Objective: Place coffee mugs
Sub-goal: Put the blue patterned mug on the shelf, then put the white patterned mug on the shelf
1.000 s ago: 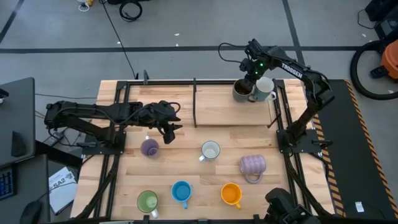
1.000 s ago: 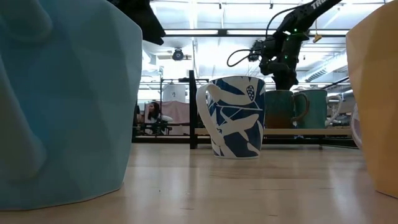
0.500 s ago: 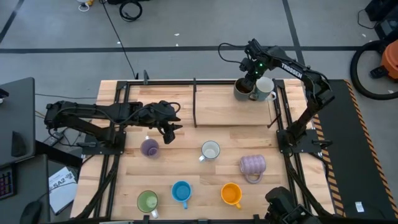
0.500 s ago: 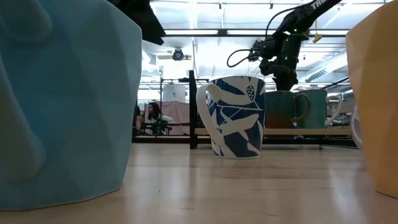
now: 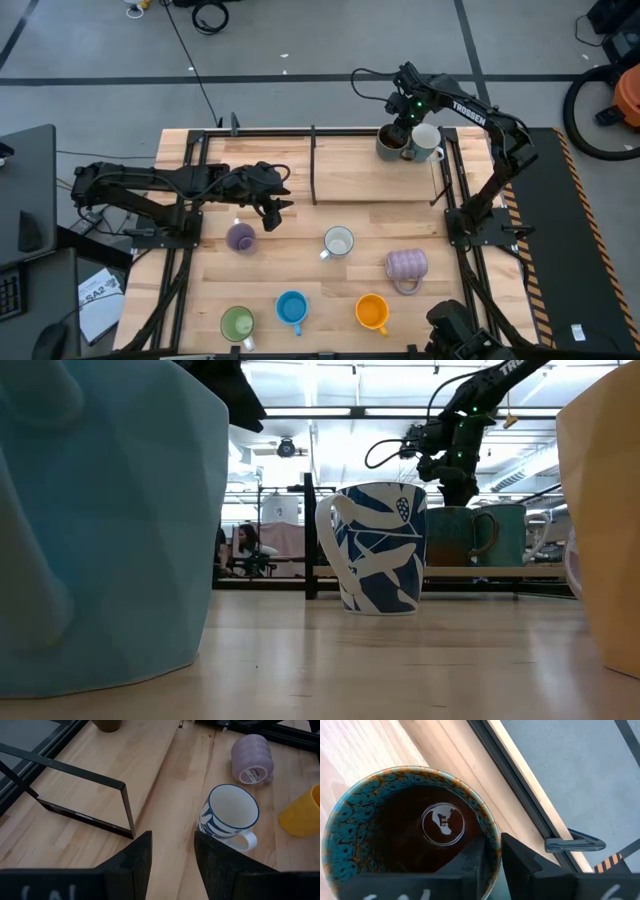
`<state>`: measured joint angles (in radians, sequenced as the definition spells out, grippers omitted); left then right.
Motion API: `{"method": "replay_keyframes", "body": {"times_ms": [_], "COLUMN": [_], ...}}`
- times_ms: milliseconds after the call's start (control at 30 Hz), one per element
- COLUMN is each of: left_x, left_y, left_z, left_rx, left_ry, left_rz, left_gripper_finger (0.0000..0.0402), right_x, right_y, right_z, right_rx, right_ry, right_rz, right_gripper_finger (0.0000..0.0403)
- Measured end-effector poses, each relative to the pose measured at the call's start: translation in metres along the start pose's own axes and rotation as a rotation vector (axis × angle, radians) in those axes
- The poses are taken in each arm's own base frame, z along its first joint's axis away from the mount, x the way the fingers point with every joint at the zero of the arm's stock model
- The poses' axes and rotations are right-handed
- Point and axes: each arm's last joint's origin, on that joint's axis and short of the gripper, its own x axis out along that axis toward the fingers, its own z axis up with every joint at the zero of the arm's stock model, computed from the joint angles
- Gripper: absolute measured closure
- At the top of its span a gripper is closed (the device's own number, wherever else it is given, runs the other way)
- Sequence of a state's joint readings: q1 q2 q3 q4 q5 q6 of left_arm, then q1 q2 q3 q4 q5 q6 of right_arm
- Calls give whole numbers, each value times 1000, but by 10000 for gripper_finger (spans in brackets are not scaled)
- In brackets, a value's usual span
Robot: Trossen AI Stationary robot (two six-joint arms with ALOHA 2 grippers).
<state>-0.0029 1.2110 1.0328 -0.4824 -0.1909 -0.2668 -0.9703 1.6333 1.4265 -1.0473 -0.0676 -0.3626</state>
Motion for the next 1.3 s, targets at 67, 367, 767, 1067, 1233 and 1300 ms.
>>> {"method": "replay_keyframes", "body": {"times_ms": [67,367,767,1067,1233,1300], "left_x": [0,0,0,0,0,0], "left_y": [0,0,0,0,0,0], "left_z": [0,0,0,0,0,0], "left_rx": [0,0,0,0,0,0], "left_ry": [0,0,0,0,0,0], "left_rz": [0,0,0,0,0,0], "left_gripper_finger": [248,248,248,248,248,248], "right_x": [0,0,0,0,0,-3], "right_y": [0,0,0,0,0,0], "right_z": [0,0,0,0,0,-1], "right_rx": [0,1,1,5,6,5], "right_ry": [0,-1,-1,-1,-1,-7], "right_rz": [0,2,4,4,4,2], "right_gripper_finger": [318,239,188,188,187,187]}}
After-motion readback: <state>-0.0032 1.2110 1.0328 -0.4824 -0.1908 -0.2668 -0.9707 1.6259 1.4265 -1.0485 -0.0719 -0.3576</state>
